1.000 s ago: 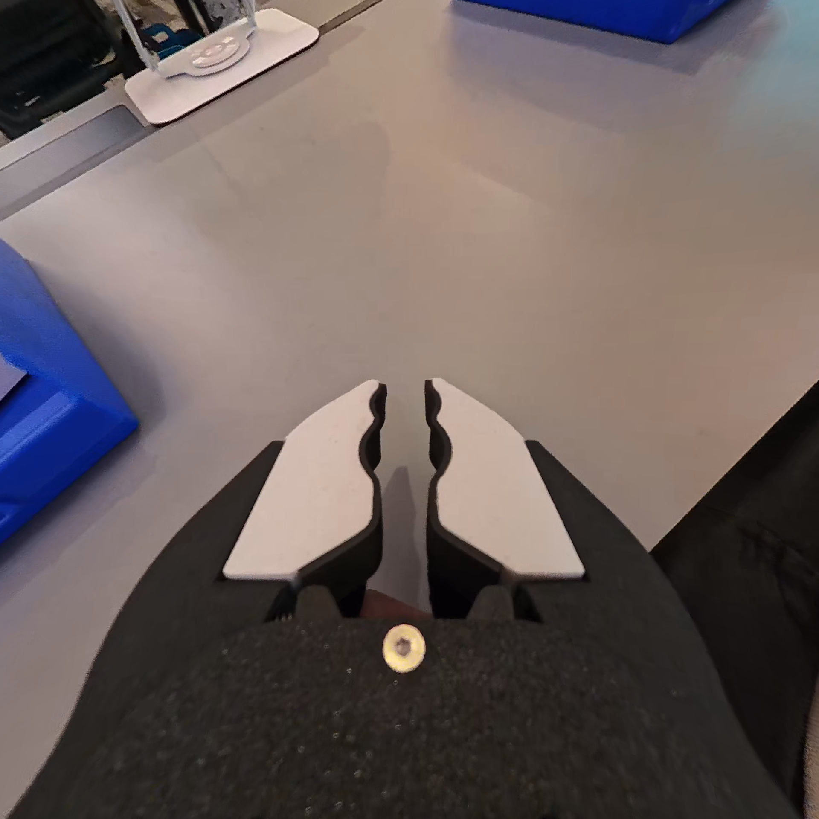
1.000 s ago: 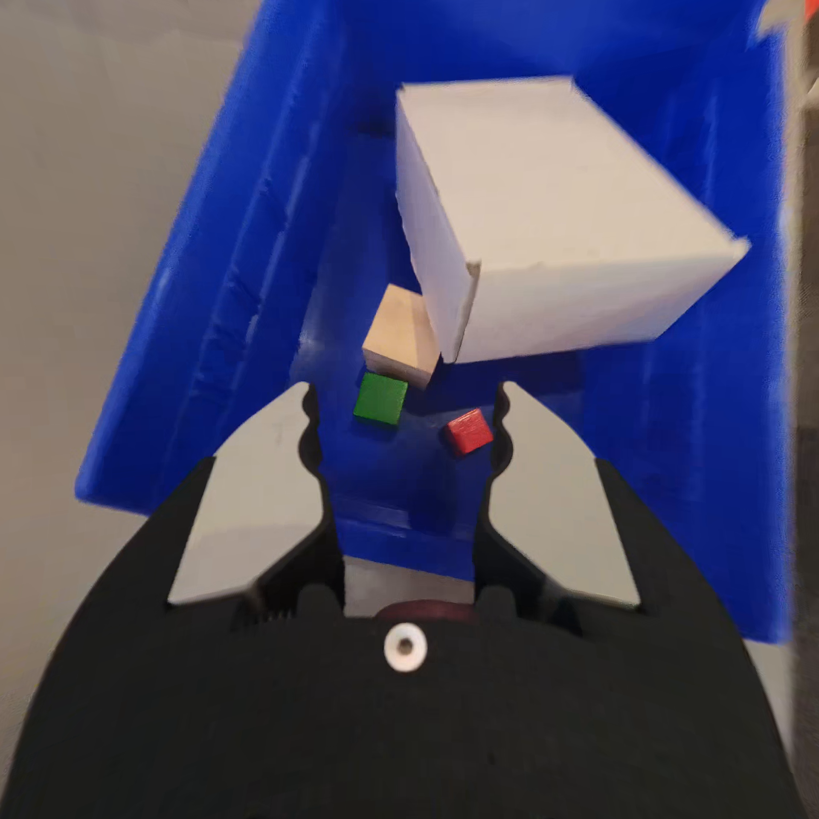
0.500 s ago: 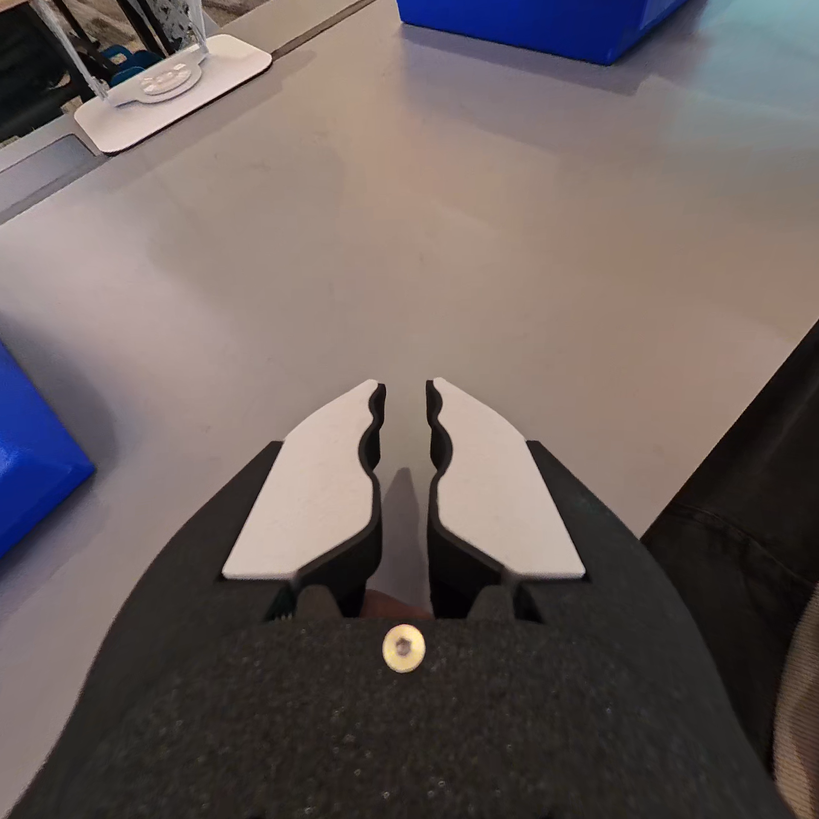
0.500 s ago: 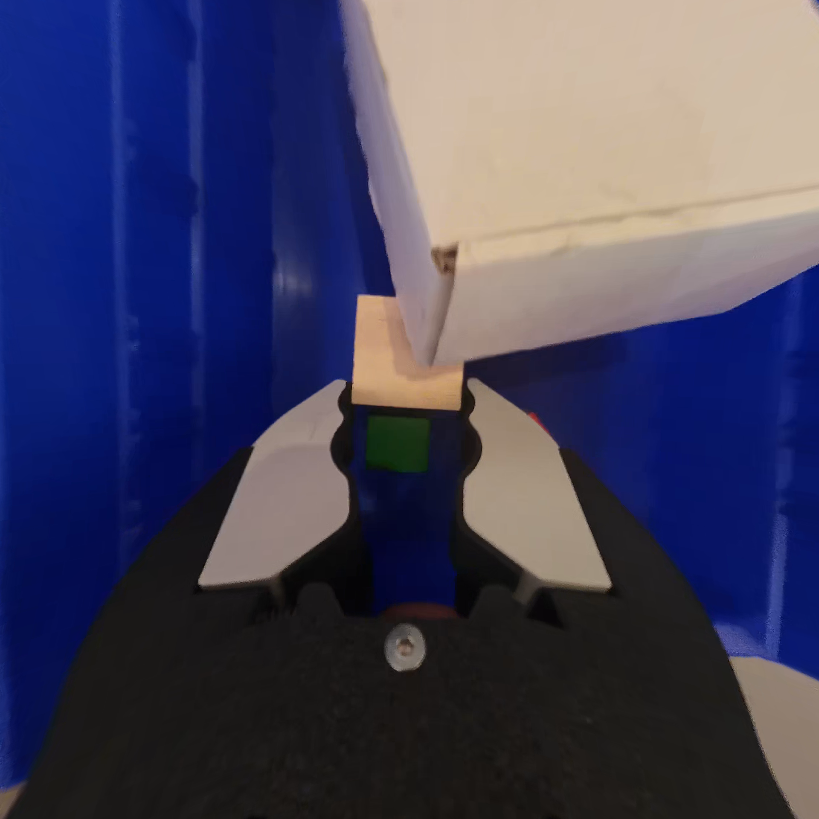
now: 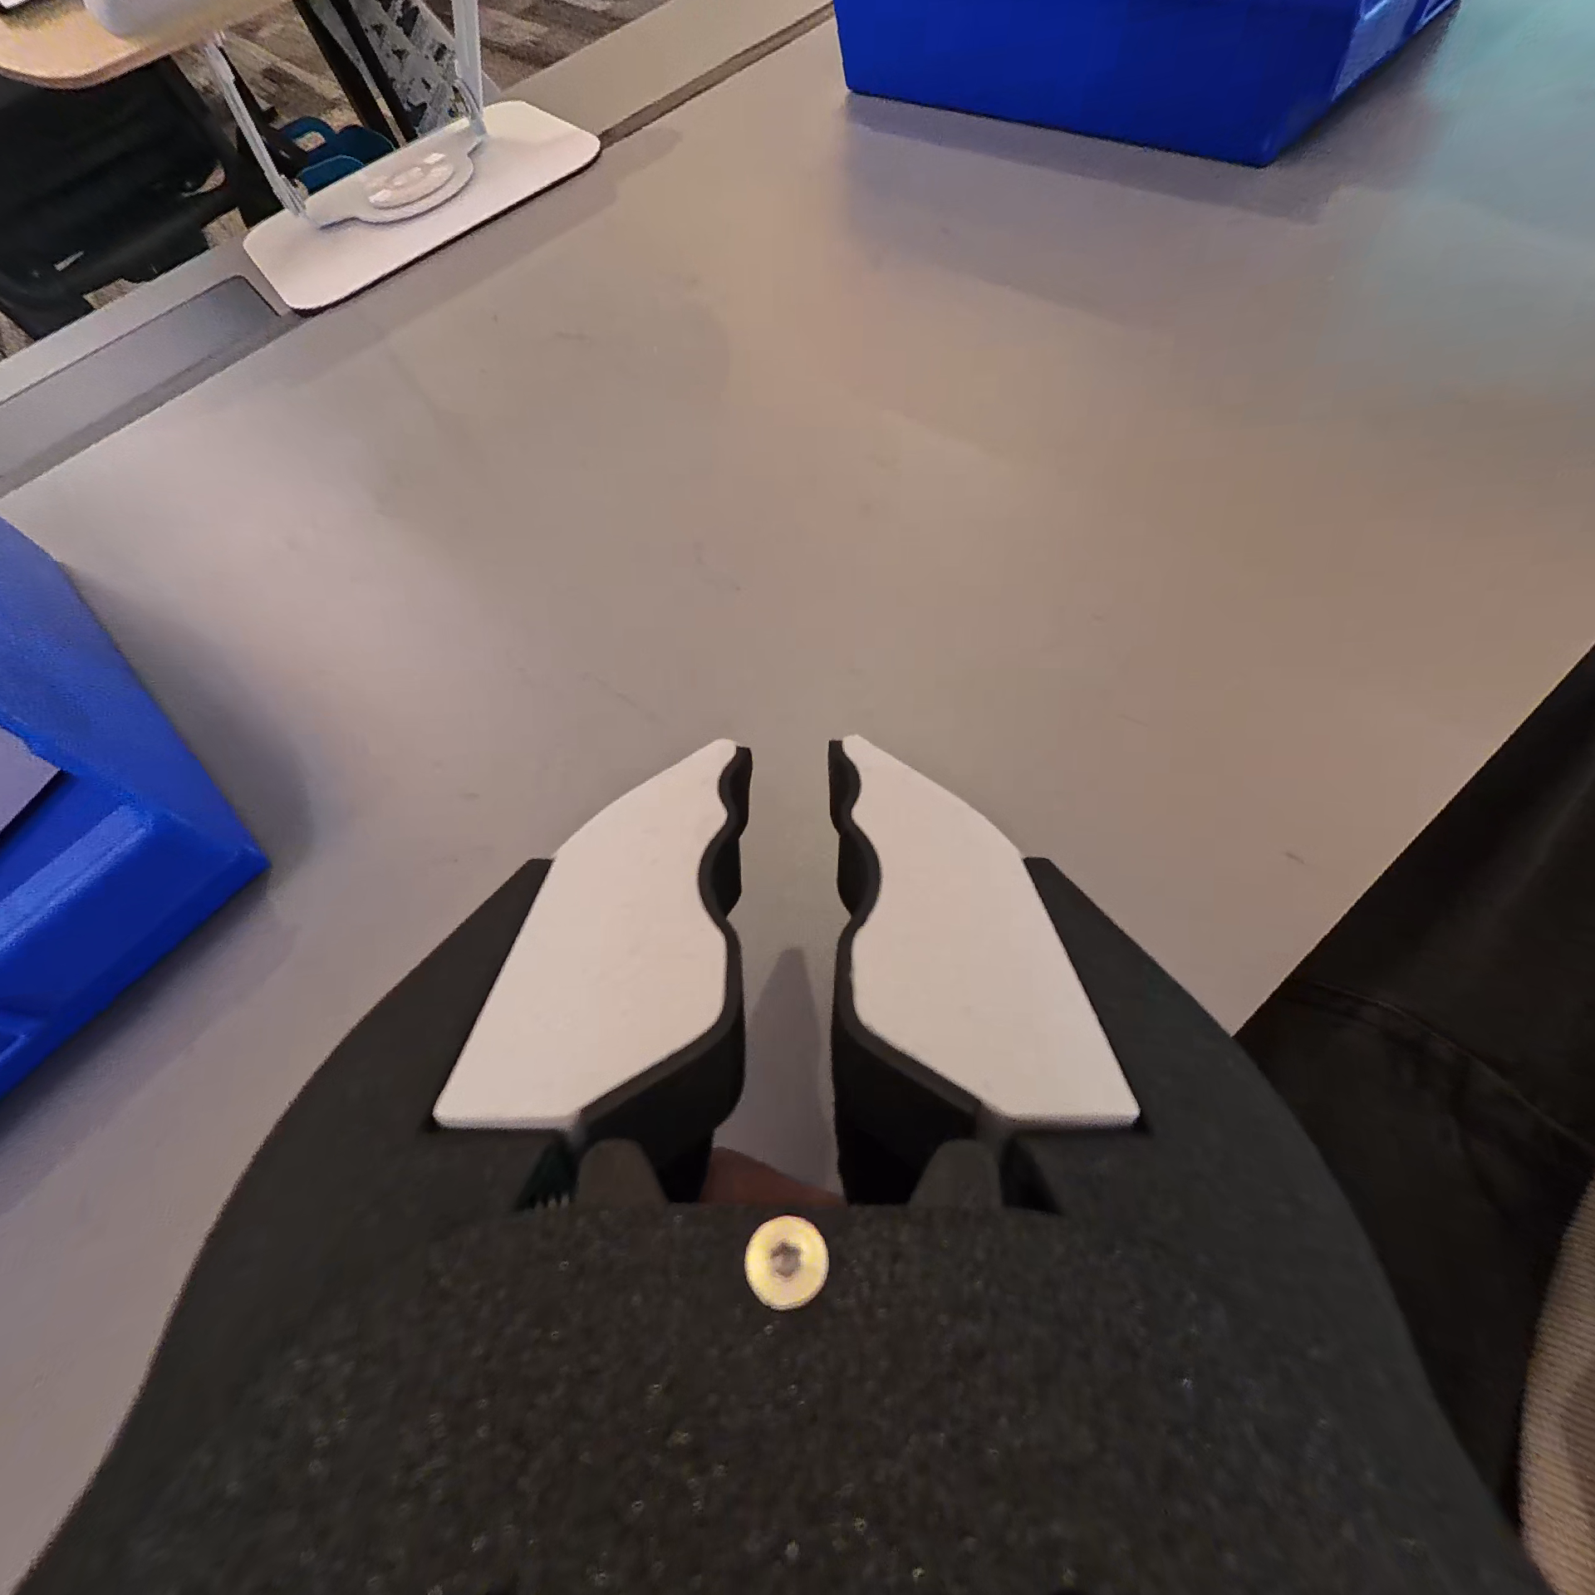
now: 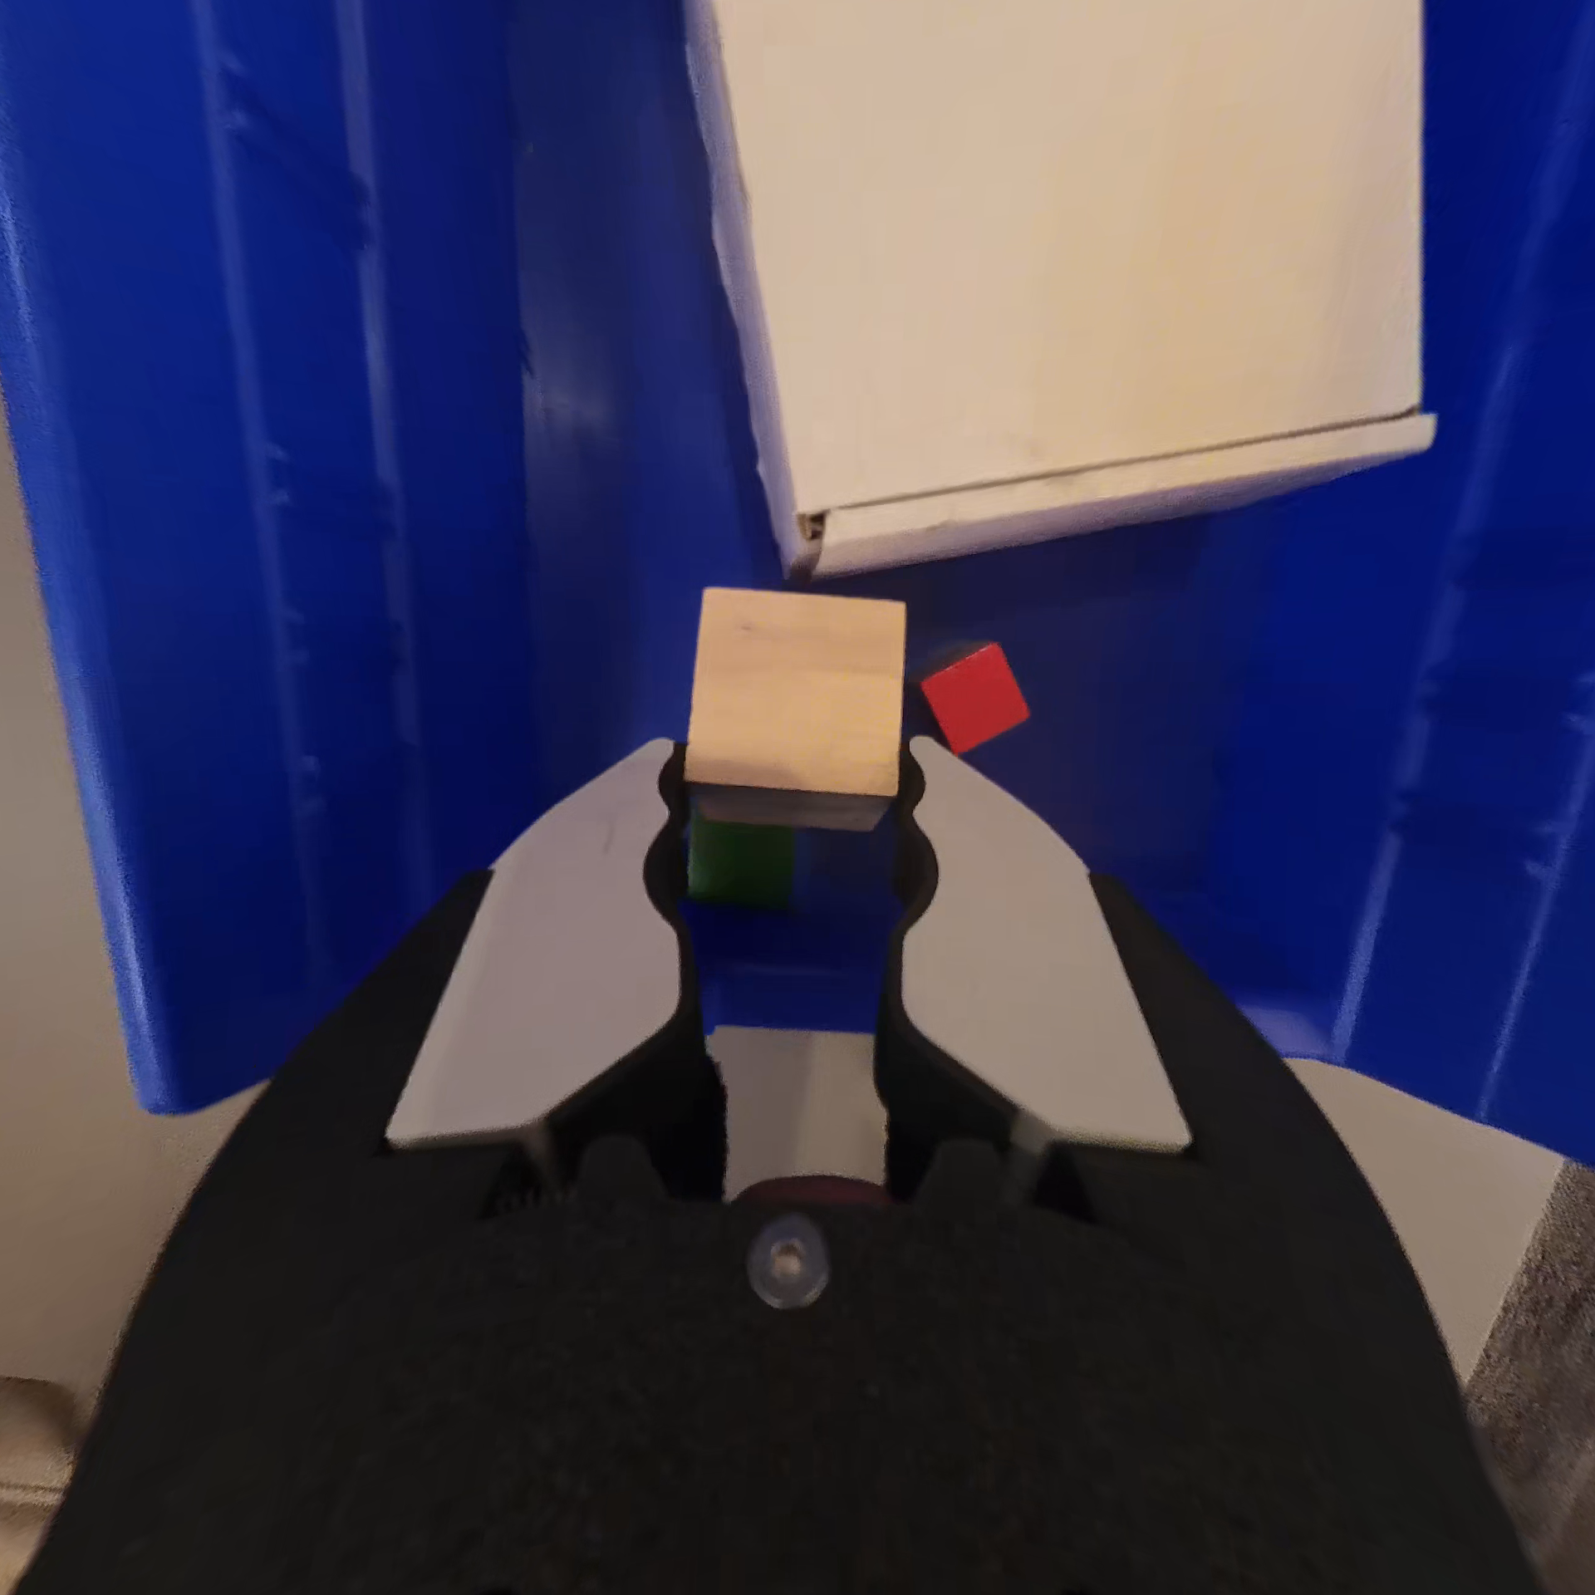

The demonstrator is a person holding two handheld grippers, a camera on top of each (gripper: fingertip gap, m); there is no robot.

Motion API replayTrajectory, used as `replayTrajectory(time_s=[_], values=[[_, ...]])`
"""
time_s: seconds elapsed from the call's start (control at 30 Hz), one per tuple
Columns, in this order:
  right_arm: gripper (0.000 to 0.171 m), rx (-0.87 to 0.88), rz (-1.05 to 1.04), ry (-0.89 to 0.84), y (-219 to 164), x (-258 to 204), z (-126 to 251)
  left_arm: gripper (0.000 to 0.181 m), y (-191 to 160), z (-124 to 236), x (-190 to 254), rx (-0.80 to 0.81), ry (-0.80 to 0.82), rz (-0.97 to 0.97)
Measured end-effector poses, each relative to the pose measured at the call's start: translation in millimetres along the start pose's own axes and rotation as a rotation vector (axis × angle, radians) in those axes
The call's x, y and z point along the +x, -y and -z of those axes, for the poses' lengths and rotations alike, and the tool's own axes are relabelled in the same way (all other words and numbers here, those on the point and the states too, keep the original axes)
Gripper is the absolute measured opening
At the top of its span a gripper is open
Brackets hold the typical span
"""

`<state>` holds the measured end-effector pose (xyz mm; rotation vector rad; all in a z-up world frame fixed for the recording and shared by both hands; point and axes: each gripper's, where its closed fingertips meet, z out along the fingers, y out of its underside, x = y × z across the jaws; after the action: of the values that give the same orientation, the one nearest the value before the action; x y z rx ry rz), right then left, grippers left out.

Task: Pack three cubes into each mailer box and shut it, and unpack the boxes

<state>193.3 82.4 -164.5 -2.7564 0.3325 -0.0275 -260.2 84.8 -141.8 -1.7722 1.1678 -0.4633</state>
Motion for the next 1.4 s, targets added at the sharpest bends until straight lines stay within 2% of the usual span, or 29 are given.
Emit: replayTrajectory(time_s=[0.27, 0.37, 0.47, 0.57, 0.6, 0.7, 0.8, 0.87, 0.97, 1.03, 1.1, 1.17, 1.27, 1.33, 1.4], values=[[0.046, -0.006, -0.014, 0.089, 11, -8, -15, 0.017, 2, -3, 4, -0.002, -0.006, -0.016], [0.046, 0.017, 0.008, 0.183, 20, -29, -13, 0.017, 4, -5, 5, -0.001, -0.01, -0.021], [0.046, 0.025, 0.05, 0.09, 22, -21, -20, 0.017, 3, -6, 6, -0.007, -0.01, -0.029], [0.049, 0.032, 0.018, 0.172, 24, -30, -20, 0.017, 2, -7, 6, -0.009, -0.011, -0.028], [0.055, 0.052, 0.013, 0.199, 26, -32, -17, 0.017, 1, -7, 6, -0.01, -0.01, -0.028], [0.064, 0.144, 0.052, 0.123, 33, -14, 8, 0.017, 0, -5, 2, -0.012, 0.0, -0.027], [0.057, 0.366, 0.078, 0.037, 51, 11, 46, 0.017, 0, 0, -3, -0.002, 0.016, -0.028], [0.054, 0.475, 0.062, -0.013, 61, 31, 55, 0.017, 1, 1, -7, 0.009, 0.019, -0.006], [0.058, 0.387, -0.003, -0.004, 47, 41, 29, 0.017, -2, 0, -11, 0.002, 0.017, 0.029], [0.055, 0.316, -0.009, 0.082, 38, 25, 6, 0.017, -3, -2, -11, -0.005, 0.017, 0.036], [0.061, 0.286, -0.008, 0.069, 39, 20, -10, 0.017, -2, -3, -9, -0.009, 0.014, 0.033], [0.059, 0.327, -0.006, 0.057, 50, 16, -12, 0.017, 0, -3, -5, -0.011, 0.012, 0.022], [0.051, 0.326, 0.019, 0.143, 58, -6, -12, 0.017, -1, -5, 1, -0.02, 0.015, -0.003], [0.05, 0.346, 0.034, 0.202, 63, -21, -10, 0.017, -2, -5, 3, -0.021, 0.016, -0.01], [0.052, 0.34, 0.063, 0.188, 61, -23, -8, 0.017, -3, -5, 5, -0.023, 0.009, -0.005]])
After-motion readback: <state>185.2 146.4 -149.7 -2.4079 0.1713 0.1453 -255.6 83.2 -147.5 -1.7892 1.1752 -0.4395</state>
